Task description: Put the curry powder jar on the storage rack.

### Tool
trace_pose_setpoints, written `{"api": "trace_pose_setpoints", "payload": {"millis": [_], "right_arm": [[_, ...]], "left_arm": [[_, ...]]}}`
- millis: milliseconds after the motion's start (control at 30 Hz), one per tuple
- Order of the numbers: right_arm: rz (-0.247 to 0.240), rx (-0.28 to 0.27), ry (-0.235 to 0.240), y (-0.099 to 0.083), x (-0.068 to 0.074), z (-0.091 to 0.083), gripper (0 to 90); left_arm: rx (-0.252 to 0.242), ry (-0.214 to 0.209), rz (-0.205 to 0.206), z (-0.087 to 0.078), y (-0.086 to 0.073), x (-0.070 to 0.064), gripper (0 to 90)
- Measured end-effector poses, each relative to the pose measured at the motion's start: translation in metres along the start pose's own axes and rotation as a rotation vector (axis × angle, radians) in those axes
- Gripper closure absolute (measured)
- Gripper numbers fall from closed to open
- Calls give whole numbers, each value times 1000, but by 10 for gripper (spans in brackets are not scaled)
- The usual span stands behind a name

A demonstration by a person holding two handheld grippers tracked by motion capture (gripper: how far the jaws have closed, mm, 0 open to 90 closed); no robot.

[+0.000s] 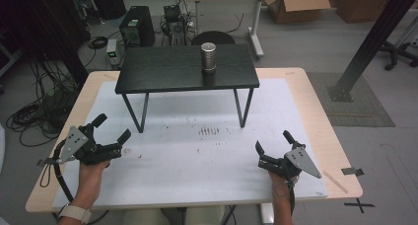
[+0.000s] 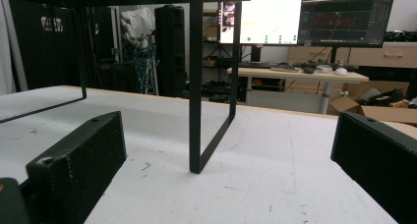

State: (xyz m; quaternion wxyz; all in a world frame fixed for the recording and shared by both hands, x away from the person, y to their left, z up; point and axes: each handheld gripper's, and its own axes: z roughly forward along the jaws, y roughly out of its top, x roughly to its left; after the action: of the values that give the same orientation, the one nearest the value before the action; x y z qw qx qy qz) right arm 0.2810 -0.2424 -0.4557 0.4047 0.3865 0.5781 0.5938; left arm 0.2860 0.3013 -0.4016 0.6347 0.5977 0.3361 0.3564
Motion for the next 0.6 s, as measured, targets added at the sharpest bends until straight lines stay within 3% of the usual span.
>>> {"api": "trace_pose_setpoints", "payload": {"millis": [600], "right_arm": [[-2, 0, -1, 0, 0, 0, 0]], "left_arm": [[39, 40, 4, -7, -33, 6, 3]]}}
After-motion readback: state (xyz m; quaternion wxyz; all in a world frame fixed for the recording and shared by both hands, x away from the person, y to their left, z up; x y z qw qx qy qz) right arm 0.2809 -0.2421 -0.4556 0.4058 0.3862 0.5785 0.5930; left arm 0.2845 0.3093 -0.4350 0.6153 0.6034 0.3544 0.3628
